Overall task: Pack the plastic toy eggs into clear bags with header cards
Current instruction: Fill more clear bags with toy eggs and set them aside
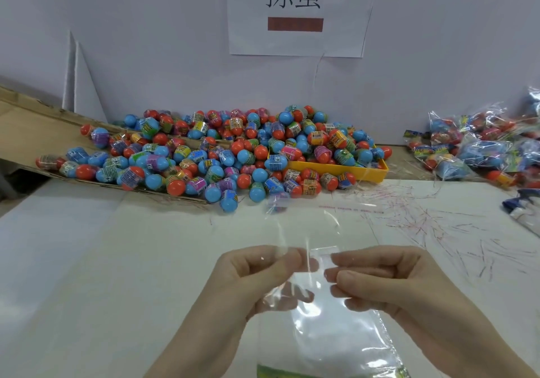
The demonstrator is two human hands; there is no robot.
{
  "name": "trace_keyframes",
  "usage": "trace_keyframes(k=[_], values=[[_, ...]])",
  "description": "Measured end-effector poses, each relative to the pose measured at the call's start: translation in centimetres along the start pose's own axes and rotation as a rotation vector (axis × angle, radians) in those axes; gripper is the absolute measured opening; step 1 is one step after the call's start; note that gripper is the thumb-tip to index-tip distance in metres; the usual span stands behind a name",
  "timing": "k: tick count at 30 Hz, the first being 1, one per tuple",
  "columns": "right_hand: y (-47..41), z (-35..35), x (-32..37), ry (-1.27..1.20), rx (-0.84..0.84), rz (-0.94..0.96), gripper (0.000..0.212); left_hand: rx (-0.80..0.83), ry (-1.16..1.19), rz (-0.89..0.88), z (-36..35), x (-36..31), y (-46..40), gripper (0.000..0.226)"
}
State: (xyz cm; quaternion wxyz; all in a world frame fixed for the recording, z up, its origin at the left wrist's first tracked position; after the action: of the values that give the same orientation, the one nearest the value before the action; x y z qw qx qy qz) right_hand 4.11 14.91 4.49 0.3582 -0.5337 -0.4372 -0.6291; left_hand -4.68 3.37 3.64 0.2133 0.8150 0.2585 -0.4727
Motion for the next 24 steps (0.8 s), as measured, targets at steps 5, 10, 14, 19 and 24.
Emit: trace_keyframes(k=[5,10,14,19,24], values=[[0.3,-0.3,-0.1,0.024,-0.072,-0.021,0.047,-0.073,-0.045,-0.064,0.1,0.0,-0.1,0.017],[1.6,1.6,3.3,0.178,-0.482,0.283,0.021,-0.424,-0.121,-0.299,1.7,-1.4,0.7,0.059],[4.3,-0.6,7.1,0.808,-0.795,0.725,0.016,-0.083,-0.132,-0.367,-2.9,-1.6,1.5,0.048],[3.3,-4.2,6.8,0.815,-0.314,0.751,0.048,-0.078,0.031,-0.268,-2.9,-1.4,0.9,0.045],[0.2,-0.4,7.1,0.086,-0.011,0.521,0.029,-0.193,0.121,-0.046,1.8,0.0,-1.5,0.016]])
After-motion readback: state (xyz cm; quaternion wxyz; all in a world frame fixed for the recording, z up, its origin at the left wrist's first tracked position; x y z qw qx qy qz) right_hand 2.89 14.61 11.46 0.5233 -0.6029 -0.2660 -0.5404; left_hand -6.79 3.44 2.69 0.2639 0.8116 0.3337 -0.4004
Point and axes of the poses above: each hand's wrist, its own y-axis away from the middle knuckle, its own z-axis out of the back of the hand, x = y × z, the point moved 8 cm from there along -y, towards the middle knuckle, and after that the axes turned 13 degrees about y, right-handed, at the moved point
